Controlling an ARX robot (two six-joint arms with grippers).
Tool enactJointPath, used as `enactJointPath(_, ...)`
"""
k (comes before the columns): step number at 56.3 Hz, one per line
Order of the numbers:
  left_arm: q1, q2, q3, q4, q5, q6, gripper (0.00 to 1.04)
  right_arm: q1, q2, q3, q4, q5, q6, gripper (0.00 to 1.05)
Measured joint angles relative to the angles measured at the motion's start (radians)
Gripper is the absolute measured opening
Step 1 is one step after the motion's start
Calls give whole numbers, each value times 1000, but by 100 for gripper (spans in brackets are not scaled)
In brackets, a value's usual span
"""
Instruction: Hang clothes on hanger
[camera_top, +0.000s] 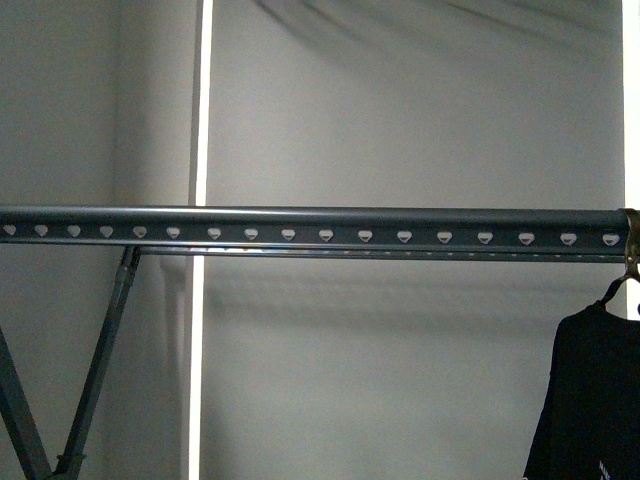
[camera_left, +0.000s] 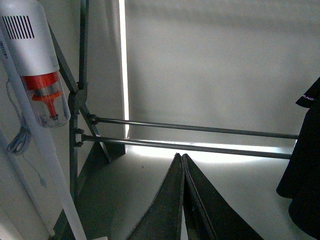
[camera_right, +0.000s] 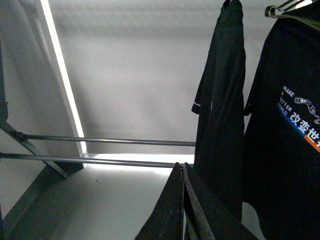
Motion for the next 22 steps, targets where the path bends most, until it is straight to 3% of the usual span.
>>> enactJointPath(19,0,0,0,0,0,0,4,0,-24,-32,1,0,0,2)
enactJointPath(22,0,0,0,0,0,0,4,0,-24,-32,1,0,-1,7)
